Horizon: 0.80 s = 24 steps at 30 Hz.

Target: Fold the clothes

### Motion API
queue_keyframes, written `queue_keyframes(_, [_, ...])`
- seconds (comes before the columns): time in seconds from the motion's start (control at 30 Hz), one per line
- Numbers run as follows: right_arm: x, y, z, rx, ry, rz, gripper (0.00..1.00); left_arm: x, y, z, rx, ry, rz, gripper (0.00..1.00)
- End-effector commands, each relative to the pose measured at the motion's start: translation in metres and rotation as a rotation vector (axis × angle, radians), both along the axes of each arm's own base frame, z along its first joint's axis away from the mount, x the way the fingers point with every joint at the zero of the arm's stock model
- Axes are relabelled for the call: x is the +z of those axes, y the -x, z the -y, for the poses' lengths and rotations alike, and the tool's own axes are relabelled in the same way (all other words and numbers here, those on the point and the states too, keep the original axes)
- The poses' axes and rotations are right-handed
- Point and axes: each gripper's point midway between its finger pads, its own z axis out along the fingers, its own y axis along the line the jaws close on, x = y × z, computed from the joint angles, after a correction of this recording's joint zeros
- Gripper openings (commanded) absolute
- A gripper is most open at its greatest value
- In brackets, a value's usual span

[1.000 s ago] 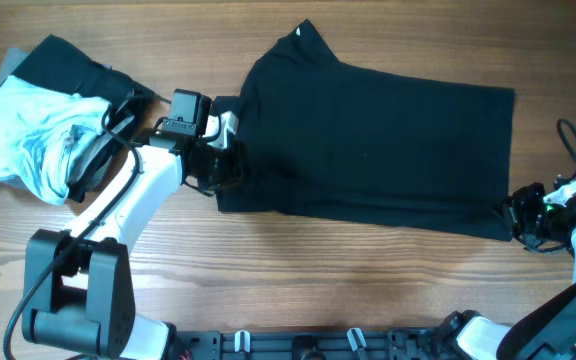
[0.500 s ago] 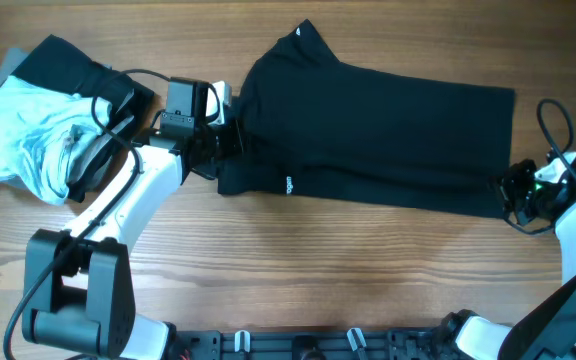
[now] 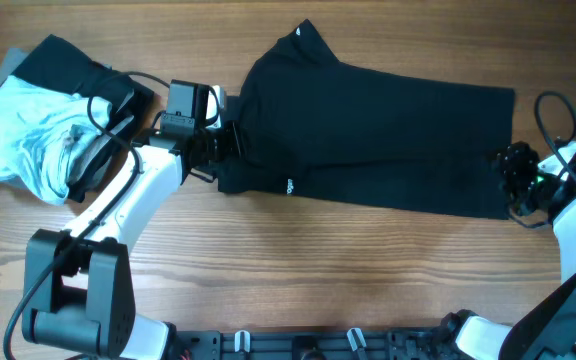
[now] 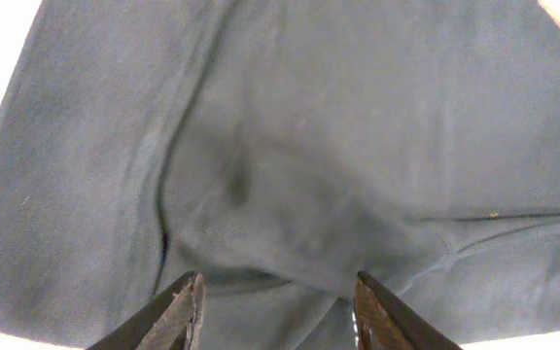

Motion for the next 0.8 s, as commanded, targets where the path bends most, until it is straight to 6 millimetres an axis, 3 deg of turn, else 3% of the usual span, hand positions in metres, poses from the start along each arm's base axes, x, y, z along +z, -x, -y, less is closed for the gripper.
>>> queue_keyframes(0.0, [-0.006, 0.011, -0.007, 0.022, -0.019, -0.068, 0.79, -0.007, 0.013, -0.022, 0.044, -0.111, -0.06, 0.57])
queue_keyframes(0.1, [-0.025, 0.049, -0.011, -0.014, -0.03, -0.263, 0.82, -0.022, 0.038, -0.035, 0.055, -0.18, -0.179, 0.63])
queue_keyframes(0.2, [-0.039, 0.095, -0.001, -0.065, 0.058, -0.492, 0.85, -0.039, 0.063, -0.041, 0.049, -0.214, -0.298, 0.63])
queue_keyframes(0.33, [-0.049, 0.113, -0.004, -0.082, 0.058, -0.562, 0.87, -0.061, 0.073, -0.044, 0.048, -0.225, -0.331, 0.67])
queue_keyframes(0.47, [-0.058, 0.115, -0.005, -0.113, 0.051, -0.56, 0.87, -0.076, 0.067, -0.043, 0.05, -0.22, -0.308, 0.65])
queue_keyframes(0.57, [-0.064, 0.119, -0.008, -0.132, 0.04, -0.566, 0.87, -0.081, 0.056, -0.041, 0.053, -0.212, -0.274, 0.46])
queue_keyframes(0.6, [-0.065, 0.119, -0.008, -0.138, 0.038, -0.567, 0.87, -0.082, 0.053, -0.041, 0.055, -0.215, -0.264, 0.29])
queue_keyframes(0.67, [-0.066, 0.119, -0.008, -0.138, 0.038, -0.566, 0.87, -0.083, 0.049, -0.05, 0.077, -0.263, -0.249, 0.06])
queue_keyframes(0.77, [-0.067, 0.12, -0.007, -0.14, 0.048, -0.57, 0.86, -0.084, 0.05, -0.059, 0.099, -0.283, -0.256, 0.04])
